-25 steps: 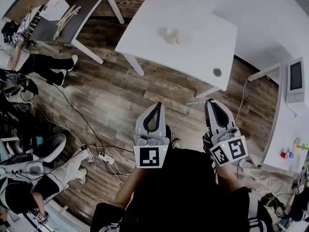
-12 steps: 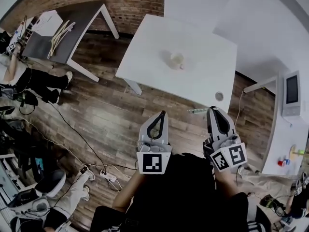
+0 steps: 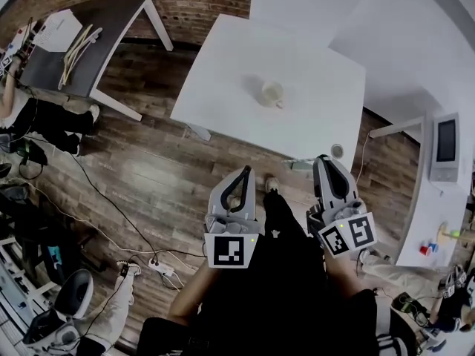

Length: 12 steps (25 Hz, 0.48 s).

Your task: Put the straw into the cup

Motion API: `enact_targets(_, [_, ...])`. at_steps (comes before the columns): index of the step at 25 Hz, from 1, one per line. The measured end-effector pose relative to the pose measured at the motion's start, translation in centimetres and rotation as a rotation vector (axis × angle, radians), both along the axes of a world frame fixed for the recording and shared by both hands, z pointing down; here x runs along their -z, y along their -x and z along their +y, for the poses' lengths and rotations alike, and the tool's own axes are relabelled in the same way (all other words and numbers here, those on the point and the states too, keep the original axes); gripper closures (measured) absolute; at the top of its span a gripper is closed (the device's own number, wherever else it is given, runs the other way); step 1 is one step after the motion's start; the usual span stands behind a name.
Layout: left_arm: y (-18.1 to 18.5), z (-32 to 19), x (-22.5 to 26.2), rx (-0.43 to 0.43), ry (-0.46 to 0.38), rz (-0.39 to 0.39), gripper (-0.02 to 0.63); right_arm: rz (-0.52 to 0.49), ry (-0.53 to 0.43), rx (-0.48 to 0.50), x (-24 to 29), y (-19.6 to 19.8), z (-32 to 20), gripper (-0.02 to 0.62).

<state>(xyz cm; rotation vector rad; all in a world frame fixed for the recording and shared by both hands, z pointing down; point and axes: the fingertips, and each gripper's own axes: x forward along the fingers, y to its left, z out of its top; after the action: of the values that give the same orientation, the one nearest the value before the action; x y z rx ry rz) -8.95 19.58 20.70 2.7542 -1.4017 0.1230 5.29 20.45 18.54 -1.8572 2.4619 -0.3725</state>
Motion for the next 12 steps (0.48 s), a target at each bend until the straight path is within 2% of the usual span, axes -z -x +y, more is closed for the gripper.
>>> enact_targets(7, [-0.9, -3.6, -2.0, 0.094, 0.065, -0.005, 0.603, -0.018, 0.005, 0.056, -1.6, -1.3, -4.7, 0.572])
enact_targets(12, [-3.1, -7.7, -2.6, 0.113, 0.041, -0.065, 0.603, -0.028, 0.016, 0.096, -2.8, -3.3, -8.8, 0.572])
